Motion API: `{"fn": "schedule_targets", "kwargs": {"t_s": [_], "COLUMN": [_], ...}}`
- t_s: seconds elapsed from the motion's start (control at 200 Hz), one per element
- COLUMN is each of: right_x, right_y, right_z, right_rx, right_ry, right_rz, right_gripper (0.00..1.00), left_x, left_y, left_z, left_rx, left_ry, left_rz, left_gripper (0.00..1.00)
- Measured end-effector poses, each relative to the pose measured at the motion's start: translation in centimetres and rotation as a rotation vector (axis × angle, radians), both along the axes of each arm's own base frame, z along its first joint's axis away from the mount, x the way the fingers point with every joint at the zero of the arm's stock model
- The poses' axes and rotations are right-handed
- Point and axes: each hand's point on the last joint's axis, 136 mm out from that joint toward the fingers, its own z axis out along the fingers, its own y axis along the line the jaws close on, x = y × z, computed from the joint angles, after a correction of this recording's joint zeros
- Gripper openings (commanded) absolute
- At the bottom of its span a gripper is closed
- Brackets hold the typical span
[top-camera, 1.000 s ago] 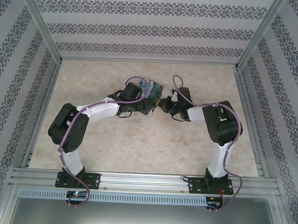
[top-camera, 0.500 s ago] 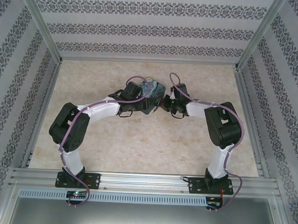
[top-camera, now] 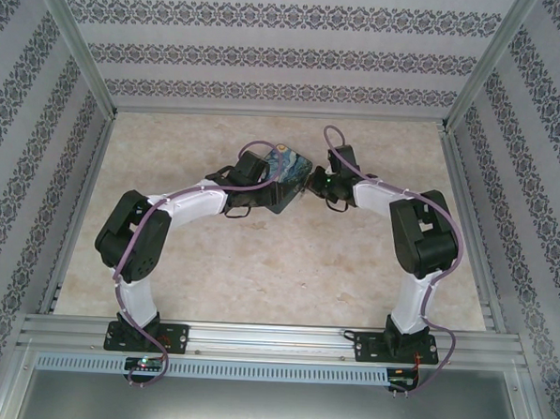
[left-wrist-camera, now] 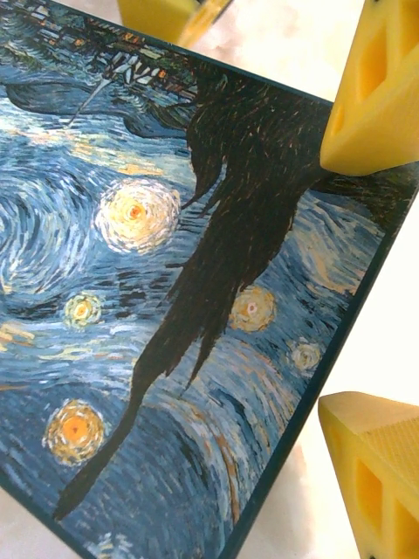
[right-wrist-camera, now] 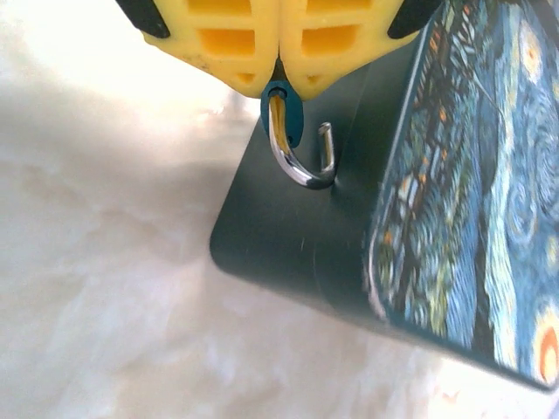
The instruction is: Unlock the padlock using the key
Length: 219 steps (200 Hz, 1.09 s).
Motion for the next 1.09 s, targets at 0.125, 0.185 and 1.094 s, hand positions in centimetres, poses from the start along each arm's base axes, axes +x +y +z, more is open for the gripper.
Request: {"fn": "schedule_targets", "kwargs": {"t_s": [0.125, 0.185, 1.094], "right_x": [0.6, 0.8, -6.4], "right_y": [-0.8, -1.4, -13.3], "right_z": [0.3, 0.2, 0.6], "right_rx": [0.006, 0.007, 0.067], "right_ry": [-0.005, -0.002, 0.036], "right_rz": [-0.024, -0.038, -0.327], "right_gripper": [0.00, 0.00, 0.91], "left_x": [0.0, 0.0, -4.4], "left_y": [0.0, 0.0, 0.9], "left_z": [0.0, 0.0, 1.3], "left_rx": [0.003, 0.002, -0.014], "left_ry": [0.004, 0.003, 0.095], "left_rz": [0.000, 0.000, -0.062], "left_gripper": [0.67, 0.67, 1.00]}}
